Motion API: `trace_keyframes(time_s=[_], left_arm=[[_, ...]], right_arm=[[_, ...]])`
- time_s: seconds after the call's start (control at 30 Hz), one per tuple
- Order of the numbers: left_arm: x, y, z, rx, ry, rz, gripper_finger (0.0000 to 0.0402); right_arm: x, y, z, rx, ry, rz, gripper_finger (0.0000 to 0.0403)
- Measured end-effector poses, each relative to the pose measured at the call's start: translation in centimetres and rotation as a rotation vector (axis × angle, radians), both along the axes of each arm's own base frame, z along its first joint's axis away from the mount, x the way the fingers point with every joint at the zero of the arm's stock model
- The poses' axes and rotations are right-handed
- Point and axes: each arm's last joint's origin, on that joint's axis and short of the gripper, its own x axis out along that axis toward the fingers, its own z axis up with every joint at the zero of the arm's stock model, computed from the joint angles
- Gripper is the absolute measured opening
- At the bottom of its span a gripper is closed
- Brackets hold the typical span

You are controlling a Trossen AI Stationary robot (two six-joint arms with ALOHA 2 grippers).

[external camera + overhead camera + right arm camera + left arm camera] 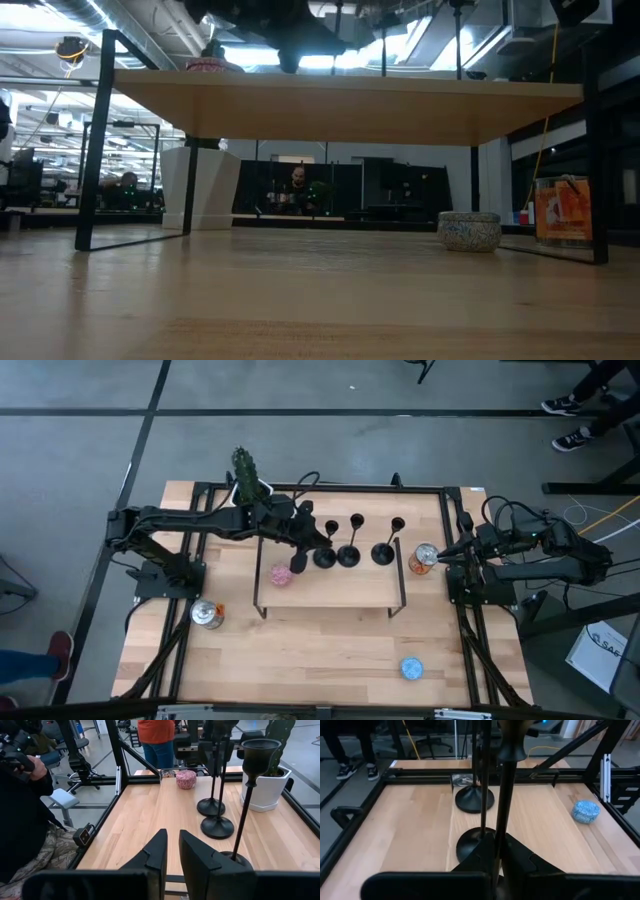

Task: Pick & Place candle stick holders
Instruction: Adjust the black candle holders on the shelf

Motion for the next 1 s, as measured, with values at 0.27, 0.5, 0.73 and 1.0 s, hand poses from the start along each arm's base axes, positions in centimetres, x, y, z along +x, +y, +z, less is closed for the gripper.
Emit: trace_keyframes(time_s=[0.27,0.5,0.73,1.0], left_arm=[[0.8,0.2,-0.4,0.033,-0.034,-0.01,0.001],[1.2,0.3,-0.6,0.037,-0.052,-0.011,0.001],[1.3,0.3,-0.3,0.043,-0.085,-0.011,0.001],[1.3,0.3,-0.4,0.041,-0.073,-0.012,0.001]], right_arm=[[0.0,0.0,0.0,0.0,0.0,0.002,0.0053],[0.0,0.0,0.0,0.0,0.0,0.002,0.0053],[0.0,0.0,0.0,0.0,0.0,0.001,0.0053],[0.0,0.0,0.0,0.0,0.0,0.001,0.0053]])
